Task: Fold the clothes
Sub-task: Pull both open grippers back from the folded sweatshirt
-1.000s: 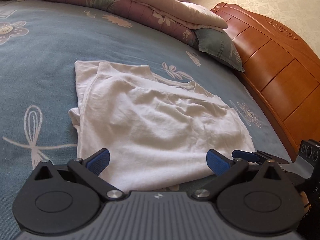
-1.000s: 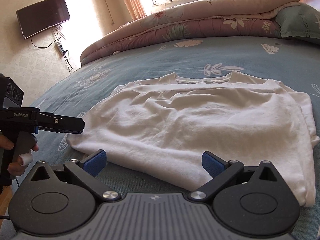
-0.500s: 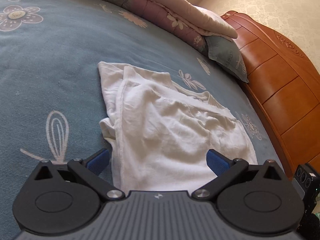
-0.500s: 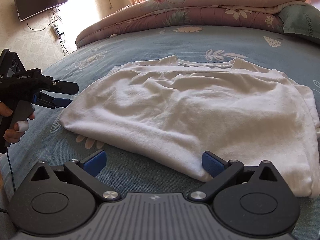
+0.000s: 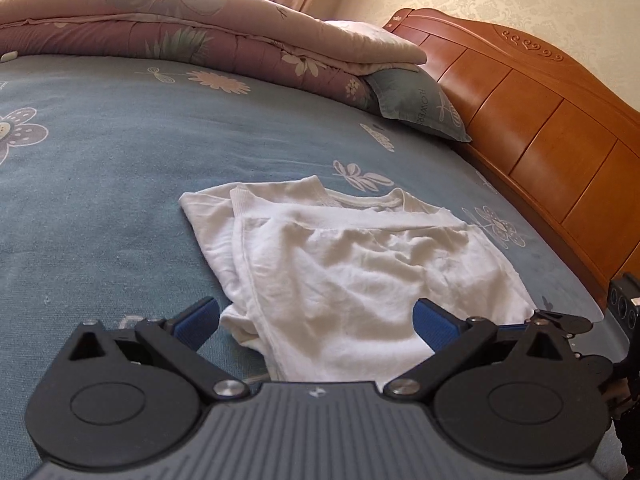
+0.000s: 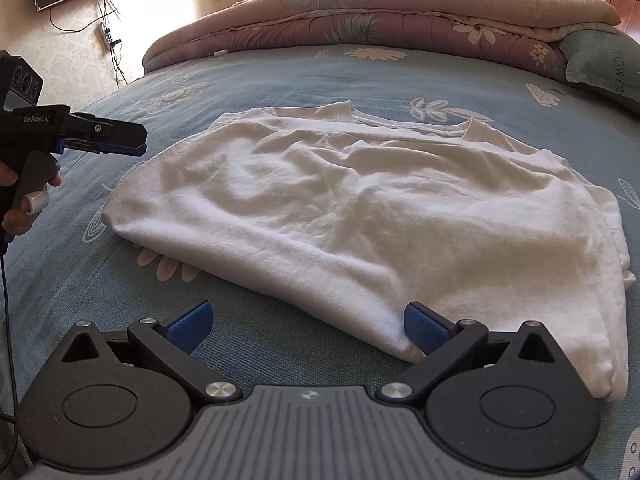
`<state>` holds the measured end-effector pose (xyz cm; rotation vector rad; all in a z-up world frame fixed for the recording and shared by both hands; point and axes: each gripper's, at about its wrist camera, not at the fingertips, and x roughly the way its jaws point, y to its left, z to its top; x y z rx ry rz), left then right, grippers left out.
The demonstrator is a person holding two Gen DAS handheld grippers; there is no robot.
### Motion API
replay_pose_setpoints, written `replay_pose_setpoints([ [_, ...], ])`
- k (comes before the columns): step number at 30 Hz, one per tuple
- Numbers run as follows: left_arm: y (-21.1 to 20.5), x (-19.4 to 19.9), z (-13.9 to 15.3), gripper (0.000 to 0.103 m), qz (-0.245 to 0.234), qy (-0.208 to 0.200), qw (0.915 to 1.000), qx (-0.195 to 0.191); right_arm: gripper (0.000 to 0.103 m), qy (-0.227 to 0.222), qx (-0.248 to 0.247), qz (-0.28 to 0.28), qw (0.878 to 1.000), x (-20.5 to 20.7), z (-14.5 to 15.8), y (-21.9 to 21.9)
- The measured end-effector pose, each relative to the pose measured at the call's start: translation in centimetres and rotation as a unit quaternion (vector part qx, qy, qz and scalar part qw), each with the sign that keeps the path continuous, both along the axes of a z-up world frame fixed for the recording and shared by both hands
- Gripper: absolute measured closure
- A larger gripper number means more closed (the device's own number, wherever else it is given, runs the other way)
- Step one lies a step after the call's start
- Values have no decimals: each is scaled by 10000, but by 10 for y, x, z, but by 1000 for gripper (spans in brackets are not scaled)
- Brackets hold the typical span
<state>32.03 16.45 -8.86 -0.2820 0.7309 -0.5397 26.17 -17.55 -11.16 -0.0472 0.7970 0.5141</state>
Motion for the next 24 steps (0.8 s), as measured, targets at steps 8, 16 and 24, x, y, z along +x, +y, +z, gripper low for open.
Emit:
replay_pose_setpoints([
  [8,-2,-7,-17,1,-286,541,9979,-212,0,-55,-37,5,10000,-2,-1,0],
  [16,-18,-23,32,1,-452,-115,9988,175,0,-156,-40,-21,9999,-5,-2,0],
  [24,-69,10,2,1,-535,296,9963,601,0,-666,327,-371,9966,9,29,-28],
])
